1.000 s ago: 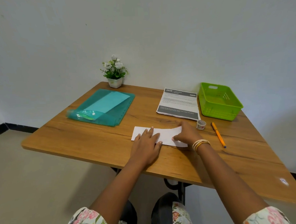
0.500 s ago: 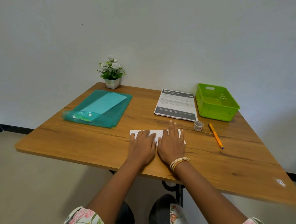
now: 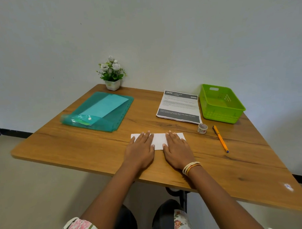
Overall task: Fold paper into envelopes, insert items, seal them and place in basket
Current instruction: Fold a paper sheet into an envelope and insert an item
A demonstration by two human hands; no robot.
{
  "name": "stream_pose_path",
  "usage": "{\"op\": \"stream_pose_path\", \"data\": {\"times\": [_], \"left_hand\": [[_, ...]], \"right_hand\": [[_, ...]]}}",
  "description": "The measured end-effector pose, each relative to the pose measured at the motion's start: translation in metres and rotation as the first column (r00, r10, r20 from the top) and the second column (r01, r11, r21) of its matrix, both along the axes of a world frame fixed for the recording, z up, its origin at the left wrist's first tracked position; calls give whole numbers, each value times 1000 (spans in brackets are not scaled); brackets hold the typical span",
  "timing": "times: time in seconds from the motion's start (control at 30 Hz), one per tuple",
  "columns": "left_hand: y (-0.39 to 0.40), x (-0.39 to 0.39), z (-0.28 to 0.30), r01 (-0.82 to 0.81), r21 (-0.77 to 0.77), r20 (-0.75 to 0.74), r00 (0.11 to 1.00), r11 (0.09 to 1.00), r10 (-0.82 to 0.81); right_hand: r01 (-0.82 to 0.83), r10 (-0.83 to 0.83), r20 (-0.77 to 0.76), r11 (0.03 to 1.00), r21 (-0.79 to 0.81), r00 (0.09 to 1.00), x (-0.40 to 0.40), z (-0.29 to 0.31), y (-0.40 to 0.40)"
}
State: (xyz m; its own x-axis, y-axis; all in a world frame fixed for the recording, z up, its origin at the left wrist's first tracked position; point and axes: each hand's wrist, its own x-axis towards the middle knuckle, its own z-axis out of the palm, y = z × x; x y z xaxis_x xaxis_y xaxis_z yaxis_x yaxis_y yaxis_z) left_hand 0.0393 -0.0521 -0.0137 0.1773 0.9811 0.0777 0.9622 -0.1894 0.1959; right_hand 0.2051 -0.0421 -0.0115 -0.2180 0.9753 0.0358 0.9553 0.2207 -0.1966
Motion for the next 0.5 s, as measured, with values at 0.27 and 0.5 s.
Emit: {"op": "stream_pose_path", "data": {"times": [0.27, 0.5], "left_hand": [[1, -28, -4, -48, 5, 23, 999, 999, 48], [4, -27, -2, -36, -16, 4, 999, 999, 36]], "right_hand": [[130, -130, 23, 991, -7, 991, 26, -3, -3], [47, -48, 9, 993, 105, 999, 7, 2, -9]]}}
